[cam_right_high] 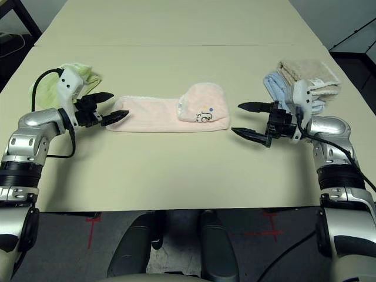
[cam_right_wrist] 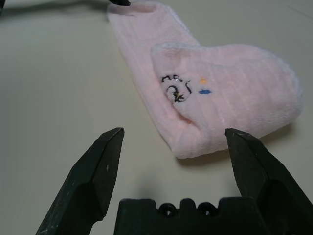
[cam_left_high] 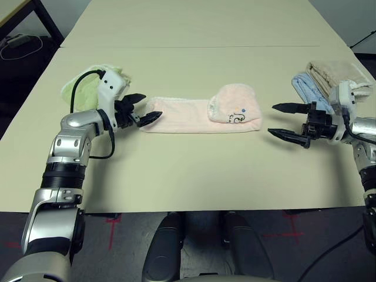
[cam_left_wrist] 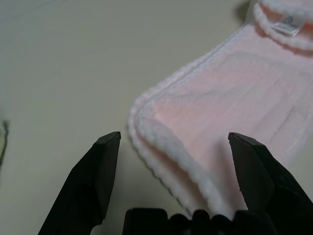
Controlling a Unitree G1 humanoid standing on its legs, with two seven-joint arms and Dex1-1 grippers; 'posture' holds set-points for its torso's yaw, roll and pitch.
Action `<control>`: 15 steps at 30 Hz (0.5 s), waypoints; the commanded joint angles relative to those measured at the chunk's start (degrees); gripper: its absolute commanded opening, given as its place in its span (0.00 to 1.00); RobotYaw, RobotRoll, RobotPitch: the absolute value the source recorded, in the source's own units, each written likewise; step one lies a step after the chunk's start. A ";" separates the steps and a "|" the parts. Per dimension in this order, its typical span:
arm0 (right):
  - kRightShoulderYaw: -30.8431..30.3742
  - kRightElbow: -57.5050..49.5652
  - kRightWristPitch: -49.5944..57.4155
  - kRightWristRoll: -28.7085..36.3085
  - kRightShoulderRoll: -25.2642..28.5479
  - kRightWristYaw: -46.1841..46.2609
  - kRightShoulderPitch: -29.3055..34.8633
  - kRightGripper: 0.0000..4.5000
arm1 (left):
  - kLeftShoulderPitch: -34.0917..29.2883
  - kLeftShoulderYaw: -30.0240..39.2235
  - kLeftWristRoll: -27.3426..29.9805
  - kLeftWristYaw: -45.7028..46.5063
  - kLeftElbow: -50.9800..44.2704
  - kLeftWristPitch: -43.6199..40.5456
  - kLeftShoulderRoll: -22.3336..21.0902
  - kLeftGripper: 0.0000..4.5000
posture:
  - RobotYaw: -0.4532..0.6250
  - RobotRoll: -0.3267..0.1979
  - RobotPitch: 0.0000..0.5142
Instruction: Fold the towel and set it aside.
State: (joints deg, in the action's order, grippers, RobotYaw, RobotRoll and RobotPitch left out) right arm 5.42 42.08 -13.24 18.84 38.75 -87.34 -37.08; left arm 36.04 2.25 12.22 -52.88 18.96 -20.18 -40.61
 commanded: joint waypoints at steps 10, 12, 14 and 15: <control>-0.79 0.88 -2.64 -1.14 -0.32 -2.00 -0.11 1.00 | 0.73 1.88 6.01 -12.98 4.27 -2.44 -4.20 1.00 | 0.52 0.62 0.44; -0.82 0.58 -2.55 -1.20 -0.35 -1.93 -0.21 1.00 | 0.37 1.86 6.98 -14.70 4.54 -5.14 -4.81 1.00 | 0.52 0.62 0.44; -0.82 0.36 -2.44 -1.21 -0.32 -1.95 -0.25 1.00 | 0.10 1.75 7.60 -15.61 4.32 -7.97 -5.28 1.00 | 0.52 0.62 0.44; -0.81 0.26 -2.38 -1.23 -0.24 -1.92 -0.27 1.00 | -0.08 1.84 8.29 -15.95 4.02 -10.71 -5.61 1.00 | 0.52 0.62 0.43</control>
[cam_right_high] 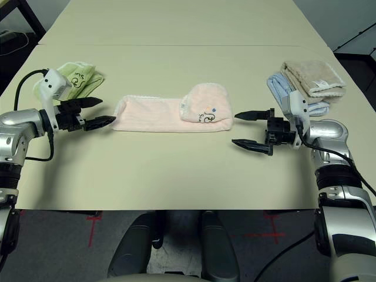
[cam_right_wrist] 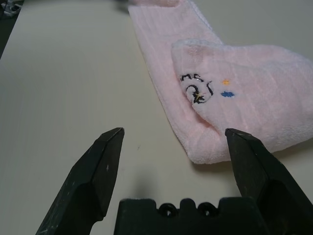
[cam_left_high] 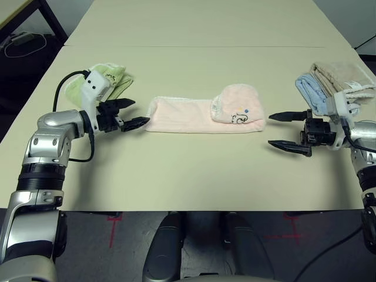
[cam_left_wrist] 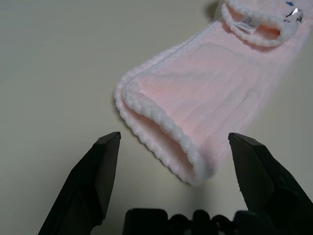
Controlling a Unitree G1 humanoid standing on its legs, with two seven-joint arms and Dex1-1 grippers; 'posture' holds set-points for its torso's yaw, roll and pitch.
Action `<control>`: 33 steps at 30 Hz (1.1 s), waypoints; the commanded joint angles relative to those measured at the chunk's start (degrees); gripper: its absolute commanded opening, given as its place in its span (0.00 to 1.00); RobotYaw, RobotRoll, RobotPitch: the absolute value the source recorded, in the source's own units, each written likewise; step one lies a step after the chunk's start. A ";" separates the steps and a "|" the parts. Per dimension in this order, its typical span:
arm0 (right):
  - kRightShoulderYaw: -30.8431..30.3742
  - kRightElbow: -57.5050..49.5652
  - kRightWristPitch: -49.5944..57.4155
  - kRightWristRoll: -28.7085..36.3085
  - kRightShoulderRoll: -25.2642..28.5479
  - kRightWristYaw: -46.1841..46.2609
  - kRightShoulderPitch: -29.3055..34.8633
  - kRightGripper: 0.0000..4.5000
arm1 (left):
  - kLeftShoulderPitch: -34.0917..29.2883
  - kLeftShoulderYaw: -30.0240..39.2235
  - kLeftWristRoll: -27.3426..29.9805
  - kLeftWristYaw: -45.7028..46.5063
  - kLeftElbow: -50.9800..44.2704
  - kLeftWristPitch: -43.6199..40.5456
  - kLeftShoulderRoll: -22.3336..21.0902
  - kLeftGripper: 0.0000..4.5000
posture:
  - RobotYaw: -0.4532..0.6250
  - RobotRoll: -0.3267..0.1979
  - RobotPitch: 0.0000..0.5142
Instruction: Fold the towel and set it aside.
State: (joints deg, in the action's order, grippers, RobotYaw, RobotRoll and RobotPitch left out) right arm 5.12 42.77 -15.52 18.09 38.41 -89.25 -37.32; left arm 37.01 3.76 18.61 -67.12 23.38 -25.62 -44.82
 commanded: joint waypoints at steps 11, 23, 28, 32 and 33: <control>0.43 0.37 -0.93 0.40 0.63 -1.13 -0.03 1.00 | -3.08 -0.62 4.76 -3.85 -4.84 -15.77 -3.26 1.00 | 0.52 0.62 0.41; 1.54 -0.53 0.28 1.38 3.38 -1.49 0.56 1.00 | -0.79 -2.40 5.11 -3.18 -2.79 -19.36 -0.23 1.00 | 0.50 0.62 0.41; 1.25 -1.36 0.57 1.49 3.04 -0.98 0.58 1.00 | 1.51 -3.62 4.60 -2.95 -0.14 -20.75 0.86 1.00 | 0.49 0.62 0.40; 1.20 -1.16 0.17 1.27 3.12 -0.86 0.50 1.00 | 2.91 -5.03 3.53 -3.24 2.13 -20.28 1.34 1.00 | 0.49 0.62 0.40; 1.21 -1.13 0.08 1.22 3.16 -0.80 0.52 1.00 | 3.20 -5.20 3.38 -3.09 2.60 -20.07 1.55 1.00 | 0.49 0.62 0.40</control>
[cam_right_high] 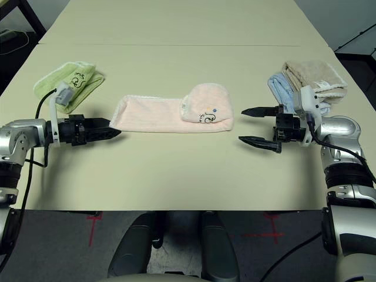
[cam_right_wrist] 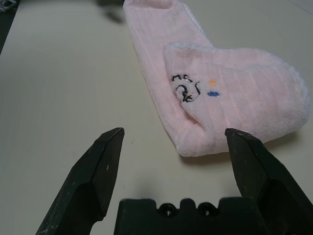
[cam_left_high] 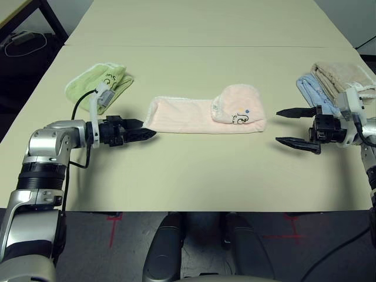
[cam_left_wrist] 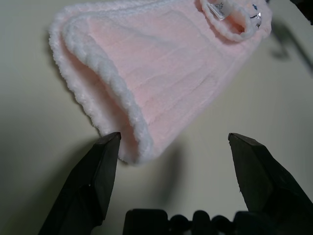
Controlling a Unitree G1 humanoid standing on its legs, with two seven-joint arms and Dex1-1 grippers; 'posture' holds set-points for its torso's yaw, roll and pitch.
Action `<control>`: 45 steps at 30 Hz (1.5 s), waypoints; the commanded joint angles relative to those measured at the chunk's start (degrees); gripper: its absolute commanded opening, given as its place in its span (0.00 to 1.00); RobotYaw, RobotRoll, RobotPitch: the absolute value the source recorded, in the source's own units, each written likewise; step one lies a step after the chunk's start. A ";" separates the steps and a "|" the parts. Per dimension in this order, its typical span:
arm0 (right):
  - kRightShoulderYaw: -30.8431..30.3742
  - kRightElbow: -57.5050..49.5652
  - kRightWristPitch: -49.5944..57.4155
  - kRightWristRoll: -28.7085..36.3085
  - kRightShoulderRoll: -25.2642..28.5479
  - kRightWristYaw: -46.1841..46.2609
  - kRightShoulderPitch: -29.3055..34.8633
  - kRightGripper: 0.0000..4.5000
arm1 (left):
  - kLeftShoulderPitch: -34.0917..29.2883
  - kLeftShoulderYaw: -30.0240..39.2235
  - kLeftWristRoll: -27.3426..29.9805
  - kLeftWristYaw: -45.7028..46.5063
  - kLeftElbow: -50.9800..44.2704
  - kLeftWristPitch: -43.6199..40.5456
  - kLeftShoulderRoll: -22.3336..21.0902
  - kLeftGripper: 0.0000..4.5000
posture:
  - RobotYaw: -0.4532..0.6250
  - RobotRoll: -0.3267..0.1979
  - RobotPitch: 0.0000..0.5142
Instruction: Fold the towel and set it aside.
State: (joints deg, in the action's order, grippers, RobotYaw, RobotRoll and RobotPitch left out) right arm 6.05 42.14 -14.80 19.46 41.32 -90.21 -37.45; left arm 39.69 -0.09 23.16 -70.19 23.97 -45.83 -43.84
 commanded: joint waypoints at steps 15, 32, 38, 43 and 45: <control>0.15 -0.08 -1.48 -0.72 0.51 1.36 0.41 1.00 | 3.46 -3.48 -3.62 -0.59 5.83 1.00 1.26 0.12 | 0.48 0.62 0.39; -0.07 1.39 -3.08 -1.41 -0.23 2.77 0.00 1.00 | 10.07 -8.06 -7.16 -7.88 4.24 4.88 -1.61 0.01 | 0.49 0.62 0.38; -0.21 1.67 -3.43 -1.60 -0.75 3.44 -0.28 1.00 | 15.02 -9.18 -5.64 -10.96 -0.31 1.87 -0.15 0.01 | 0.50 0.62 0.36; -0.12 1.58 -3.58 -1.80 -0.92 3.77 -0.17 1.00 | 17.94 -9.83 -5.63 -11.76 -1.47 2.09 2.25 0.01 | 0.49 0.62 0.36; 0.00 1.62 -3.74 -1.83 -0.83 3.88 -0.02 1.00 | 19.25 -10.09 -5.50 -11.67 -1.55 2.42 3.97 0.01 | 0.49 0.62 0.35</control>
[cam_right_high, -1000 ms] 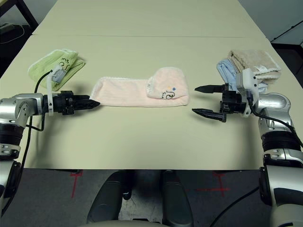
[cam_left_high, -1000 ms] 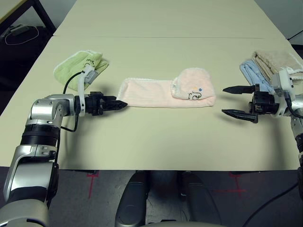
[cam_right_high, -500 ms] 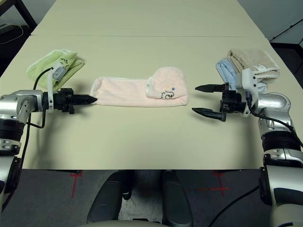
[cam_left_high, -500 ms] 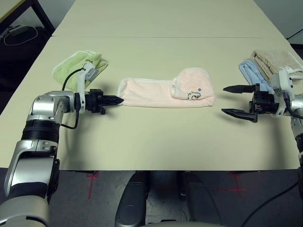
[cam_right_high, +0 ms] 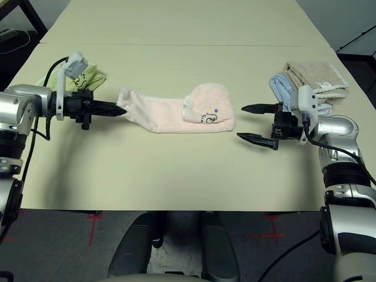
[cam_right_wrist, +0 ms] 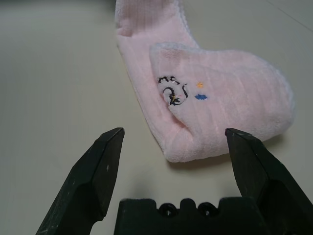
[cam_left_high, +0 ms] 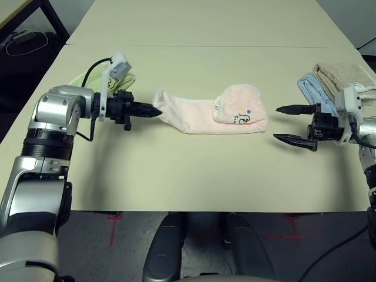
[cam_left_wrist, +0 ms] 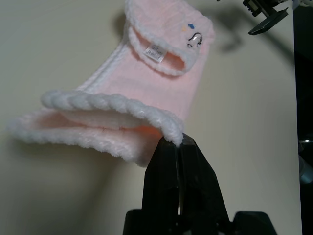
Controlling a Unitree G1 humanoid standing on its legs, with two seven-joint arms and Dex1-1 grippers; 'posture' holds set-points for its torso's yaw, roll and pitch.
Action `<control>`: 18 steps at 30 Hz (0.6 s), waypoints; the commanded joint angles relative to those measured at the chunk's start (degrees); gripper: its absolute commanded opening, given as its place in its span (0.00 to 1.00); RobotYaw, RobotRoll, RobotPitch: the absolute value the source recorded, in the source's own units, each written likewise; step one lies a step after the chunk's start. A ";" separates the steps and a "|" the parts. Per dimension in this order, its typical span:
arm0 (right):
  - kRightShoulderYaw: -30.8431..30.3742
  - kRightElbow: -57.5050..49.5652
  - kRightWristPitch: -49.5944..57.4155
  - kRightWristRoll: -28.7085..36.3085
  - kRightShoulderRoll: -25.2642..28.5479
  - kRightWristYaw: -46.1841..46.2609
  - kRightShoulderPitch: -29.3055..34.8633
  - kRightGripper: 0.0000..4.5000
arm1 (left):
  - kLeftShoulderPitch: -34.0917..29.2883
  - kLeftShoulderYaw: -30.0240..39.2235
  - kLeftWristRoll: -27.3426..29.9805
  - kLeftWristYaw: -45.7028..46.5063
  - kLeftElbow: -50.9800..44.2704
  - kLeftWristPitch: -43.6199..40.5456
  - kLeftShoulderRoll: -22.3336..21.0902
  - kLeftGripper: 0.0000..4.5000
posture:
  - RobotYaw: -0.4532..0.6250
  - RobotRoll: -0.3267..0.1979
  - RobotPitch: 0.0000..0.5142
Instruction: Fold the towel and set it aside.
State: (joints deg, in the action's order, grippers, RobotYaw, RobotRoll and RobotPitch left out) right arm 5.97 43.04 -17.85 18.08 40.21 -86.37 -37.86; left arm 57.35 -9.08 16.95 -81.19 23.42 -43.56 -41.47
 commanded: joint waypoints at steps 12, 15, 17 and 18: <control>0.35 -0.07 -0.97 -0.35 0.61 0.76 1.66 1.00 | 9.94 -4.69 -3.43 1.21 10.80 8.60 15.59 0.01 | 0.47 0.62 0.34; 0.48 -0.64 -0.81 -0.17 0.83 0.99 2.17 1.00 | 11.78 -5.07 -4.77 1.20 14.88 11.31 18.10 0.01 | 0.46 0.62 0.34; 0.65 -0.87 -0.61 -0.07 1.13 1.23 2.50 1.00 | 13.16 -4.87 -5.43 1.58 17.59 13.03 19.77 0.01 | 0.45 0.62 0.34; 0.77 -0.94 -0.52 0.00 1.26 1.38 2.70 1.00 | 13.81 -4.72 -5.70 1.82 18.81 14.03 20.56 0.01 | 0.45 0.62 0.34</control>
State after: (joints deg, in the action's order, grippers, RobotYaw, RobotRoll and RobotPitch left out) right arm 5.99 42.73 -18.50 18.03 40.49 -85.11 -36.31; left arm 70.01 -13.22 12.51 -79.50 40.45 -31.20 -21.89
